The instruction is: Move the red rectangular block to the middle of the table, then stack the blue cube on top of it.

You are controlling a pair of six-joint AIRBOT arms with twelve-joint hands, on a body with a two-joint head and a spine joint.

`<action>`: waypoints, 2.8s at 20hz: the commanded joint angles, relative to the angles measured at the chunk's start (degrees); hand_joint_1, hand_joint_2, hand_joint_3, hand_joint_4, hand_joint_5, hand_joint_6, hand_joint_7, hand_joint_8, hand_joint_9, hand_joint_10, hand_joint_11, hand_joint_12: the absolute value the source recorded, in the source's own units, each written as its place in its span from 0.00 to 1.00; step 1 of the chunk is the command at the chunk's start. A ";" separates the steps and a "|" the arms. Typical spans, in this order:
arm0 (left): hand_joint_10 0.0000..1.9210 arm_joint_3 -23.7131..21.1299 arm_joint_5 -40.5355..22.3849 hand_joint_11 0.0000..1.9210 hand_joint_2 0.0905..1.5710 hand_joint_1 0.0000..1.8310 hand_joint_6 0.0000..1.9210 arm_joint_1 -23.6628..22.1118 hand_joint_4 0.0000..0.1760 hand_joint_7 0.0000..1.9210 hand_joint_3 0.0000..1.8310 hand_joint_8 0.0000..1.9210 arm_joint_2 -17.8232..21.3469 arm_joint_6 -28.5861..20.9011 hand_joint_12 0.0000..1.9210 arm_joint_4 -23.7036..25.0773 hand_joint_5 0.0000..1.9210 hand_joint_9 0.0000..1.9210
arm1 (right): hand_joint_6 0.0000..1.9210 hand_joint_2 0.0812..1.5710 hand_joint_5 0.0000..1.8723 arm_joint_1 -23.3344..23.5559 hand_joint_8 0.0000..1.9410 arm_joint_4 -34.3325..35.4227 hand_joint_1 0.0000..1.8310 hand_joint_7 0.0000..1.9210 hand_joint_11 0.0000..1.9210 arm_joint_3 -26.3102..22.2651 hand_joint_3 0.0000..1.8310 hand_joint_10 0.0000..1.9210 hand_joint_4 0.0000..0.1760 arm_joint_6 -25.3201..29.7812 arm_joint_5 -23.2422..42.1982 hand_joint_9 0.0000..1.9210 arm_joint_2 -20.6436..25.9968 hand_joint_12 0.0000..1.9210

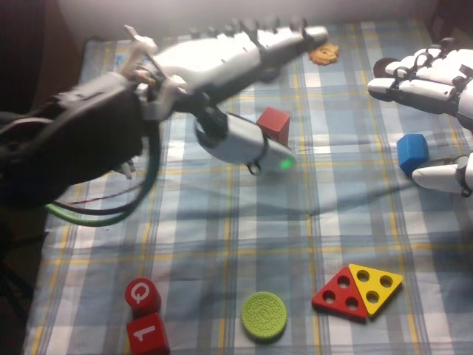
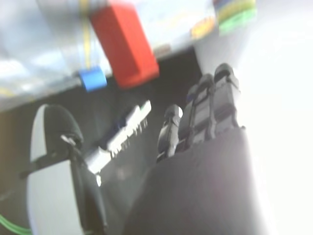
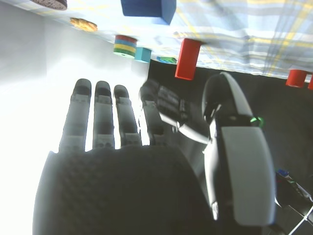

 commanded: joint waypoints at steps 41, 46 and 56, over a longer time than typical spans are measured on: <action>0.00 -10.15 -38.23 0.00 0.89 0.51 0.00 16.16 0.36 0.00 0.00 0.00 16.34 -26.31 0.00 2.89 0.00 0.00 | 0.70 0.79 0.37 10.21 0.74 -5.29 0.62 0.40 0.10 9.15 0.00 0.76 0.00 7.05 5.61 0.28 -12.08 0.99; 0.00 -10.14 -39.67 0.00 0.91 0.45 0.00 18.89 0.45 0.00 0.01 0.00 16.57 -27.39 0.00 0.52 0.00 0.00 | 0.78 0.85 0.28 15.19 0.86 -8.55 0.59 0.37 0.33 11.40 0.00 0.89 0.00 7.05 3.49 0.34 -15.73 0.99; 0.00 -10.06 -40.44 0.00 0.92 0.45 0.00 19.34 0.44 0.00 0.00 0.00 16.38 -27.67 0.00 -0.29 0.00 0.00 | 0.81 0.83 0.36 18.45 0.79 -11.15 0.60 0.28 0.10 13.59 0.00 0.73 0.00 7.05 1.50 0.19 -19.95 1.00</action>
